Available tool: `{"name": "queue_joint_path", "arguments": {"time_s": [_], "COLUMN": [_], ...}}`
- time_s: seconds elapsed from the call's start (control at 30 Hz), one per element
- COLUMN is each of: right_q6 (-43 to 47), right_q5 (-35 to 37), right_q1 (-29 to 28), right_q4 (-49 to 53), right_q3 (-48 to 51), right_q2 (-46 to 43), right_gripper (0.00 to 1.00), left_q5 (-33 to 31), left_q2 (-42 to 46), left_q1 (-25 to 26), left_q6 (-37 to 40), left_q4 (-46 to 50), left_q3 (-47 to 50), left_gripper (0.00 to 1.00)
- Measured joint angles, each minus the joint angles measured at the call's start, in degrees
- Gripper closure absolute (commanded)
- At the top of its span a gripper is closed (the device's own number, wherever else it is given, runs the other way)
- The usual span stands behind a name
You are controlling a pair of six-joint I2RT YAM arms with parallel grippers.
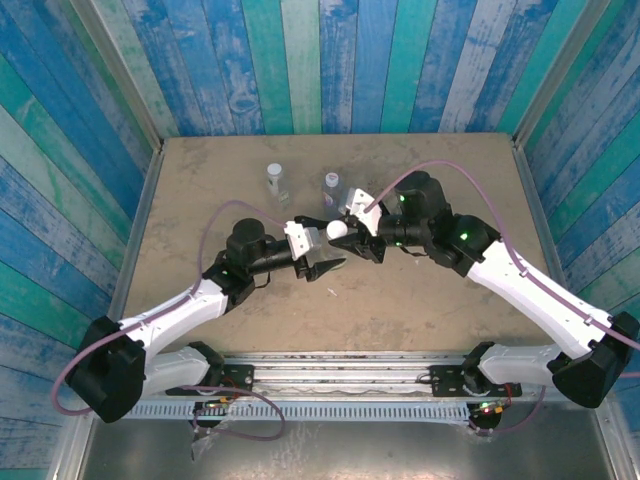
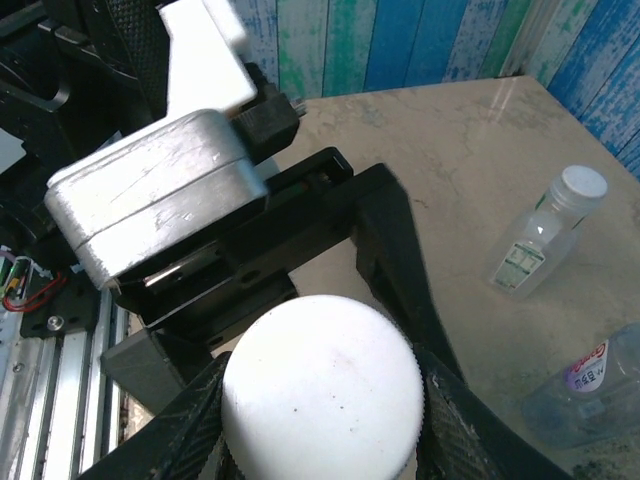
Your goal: Screw on the bottle caps
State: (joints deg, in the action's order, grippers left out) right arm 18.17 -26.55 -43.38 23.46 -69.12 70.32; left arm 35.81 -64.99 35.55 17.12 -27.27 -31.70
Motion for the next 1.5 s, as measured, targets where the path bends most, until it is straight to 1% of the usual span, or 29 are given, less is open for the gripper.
{"name": "queue_joint_path", "arguments": {"time_s": [0.03, 0.1, 0.27, 0.4, 0.5, 0.63, 0.8, 0.93, 1.1, 1.23, 1.27, 1.3, 1.37, 1.5], "right_q6": [-0.11, -0.57, -2.43, -5.09, -6.93, -9.55, -11.13, -11.69, -12.22, -12.39, -12.39, -12.46, -12.57, -12.68], "right_q5": [0.44, 1.7, 6.16, 9.4, 13.31, 18.49, 21.66, 22.08, 21.81, 21.4, 21.35, 21.22, 20.87, 20.48], "right_q1": [0.0, -0.02, 1.09, 4.24, 6.82, 10.1, 14.58, 16.85, 18.97, 19.65, 19.71, 19.82, 19.87, 19.96], "right_q4": [-0.02, 0.02, -1.57, -5.27, -9.01, -15.32, -22.53, -26.18, -29.03, -29.66, -29.88, -30.12, -30.42, -29.99], "right_q3": [0.33, 1.16, 4.74, 8.85, 11.56, 12.76, 12.46, 10.91, 10.27, 10.27, 10.29, 10.27, 10.29, 10.05], "right_q2": [-0.13, -0.55, -2.38, -3.34, -2.91, 0.31, 6.45, 12.31, 16.72, 17.68, 17.68, 17.7, 17.68, 17.7], "right_gripper": [0.64, 0.65, 0.65, 0.64, 0.65, 0.64, 0.64, 0.63, 0.61, 0.58, 0.55, 0.5, 0.43, 0.37], "left_q5": [-0.26, -0.9, -3.96, -7.48, -9.46, -12.9, -16.55, -18.82, -19.76, -20.22, -20.31, -20.33, -20.35, -20.39], "left_q2": [0.0, 0.02, 0.33, 0.9, 0.87, 0.37, -2.45, -4.94, -6.03, -6.75, -6.78, -6.8, -6.8, -6.8], "left_q1": [0.02, 0.02, 0.02, 0.02, 0.04, 0.83, 2.29, 2.43, 2.45, 2.45, 2.45, 2.45, 2.45, 2.45], "left_q6": [-0.37, -1.05, -5.53, -9.84, -12.98, -15.47, -15.43, -15.5, -15.69, -15.67, -15.67, -15.67, -15.67, -15.67], "left_q4": [-0.09, -0.33, -5.4, -10.51, -13.92, -17.66, -18.71, -19.63, -20.68, -20.85, -20.87, -20.85, -20.74, -20.52], "left_q3": [-0.02, -0.04, 1.57, 5.27, 7.96, 10.62, 10.73, 11.78, 12.52, 12.52, 12.52, 12.52, 12.52, 12.52], "left_gripper": [0.01, 0.06, 0.06, 0.06, 0.06, 0.06, 0.06, 0.06, 0.06, 0.06, 0.06, 0.06, 0.06, 0.06]}}
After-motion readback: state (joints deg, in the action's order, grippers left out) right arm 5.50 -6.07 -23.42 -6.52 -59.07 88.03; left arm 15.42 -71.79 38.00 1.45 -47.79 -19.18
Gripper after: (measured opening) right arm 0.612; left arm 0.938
